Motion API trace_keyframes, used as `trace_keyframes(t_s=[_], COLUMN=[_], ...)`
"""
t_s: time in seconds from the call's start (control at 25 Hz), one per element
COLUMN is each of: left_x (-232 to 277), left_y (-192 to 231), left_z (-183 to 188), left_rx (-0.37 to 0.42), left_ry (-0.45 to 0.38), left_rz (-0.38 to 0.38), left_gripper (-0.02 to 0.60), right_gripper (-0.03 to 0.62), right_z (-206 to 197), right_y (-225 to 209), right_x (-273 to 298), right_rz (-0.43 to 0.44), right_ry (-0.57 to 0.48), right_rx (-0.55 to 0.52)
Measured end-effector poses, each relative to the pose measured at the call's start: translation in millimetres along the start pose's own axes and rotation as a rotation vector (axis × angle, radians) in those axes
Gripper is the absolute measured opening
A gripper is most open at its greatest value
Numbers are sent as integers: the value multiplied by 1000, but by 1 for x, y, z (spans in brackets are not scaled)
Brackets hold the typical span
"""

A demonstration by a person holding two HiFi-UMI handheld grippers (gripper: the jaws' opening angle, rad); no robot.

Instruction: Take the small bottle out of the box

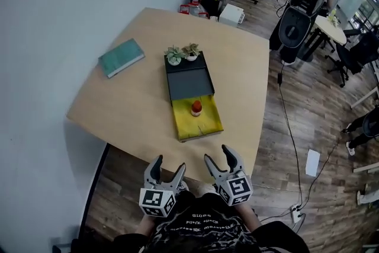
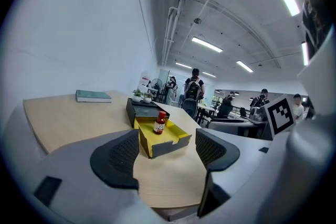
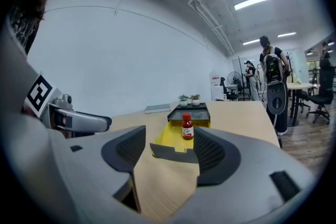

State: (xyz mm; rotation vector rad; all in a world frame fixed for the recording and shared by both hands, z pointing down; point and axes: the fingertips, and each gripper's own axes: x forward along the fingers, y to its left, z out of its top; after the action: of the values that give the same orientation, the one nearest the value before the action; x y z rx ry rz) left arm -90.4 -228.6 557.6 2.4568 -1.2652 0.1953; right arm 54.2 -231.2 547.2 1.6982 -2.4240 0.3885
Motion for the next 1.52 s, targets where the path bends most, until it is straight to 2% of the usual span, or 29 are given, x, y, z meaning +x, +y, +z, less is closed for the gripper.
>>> trace_keyframes(t_s=[0.12,0.36,0.72,1.16,1.52], left_x=[5,9,17,16,3], left_y=[10,25,24,23,25], left_z=[2,6,18,25,26], left_rx=[7,-8,-16,-5,3], left_ry=[1,-3,-13,-33,-64], left_rz=[-12,11,36,101,173], left_gripper=[345,345,345,345,345], right_gripper=[288,288,288,288,288], right_z=[1,8,24,54,56], right_y=[3,2,-11,-27,-38], right_x=[10,20,28,53,88], right_rz=[-7,-9,-7,42,107], right_ry=[-4,-7,-15,-33,-5], right_rx=[10,10,3,-51,-105])
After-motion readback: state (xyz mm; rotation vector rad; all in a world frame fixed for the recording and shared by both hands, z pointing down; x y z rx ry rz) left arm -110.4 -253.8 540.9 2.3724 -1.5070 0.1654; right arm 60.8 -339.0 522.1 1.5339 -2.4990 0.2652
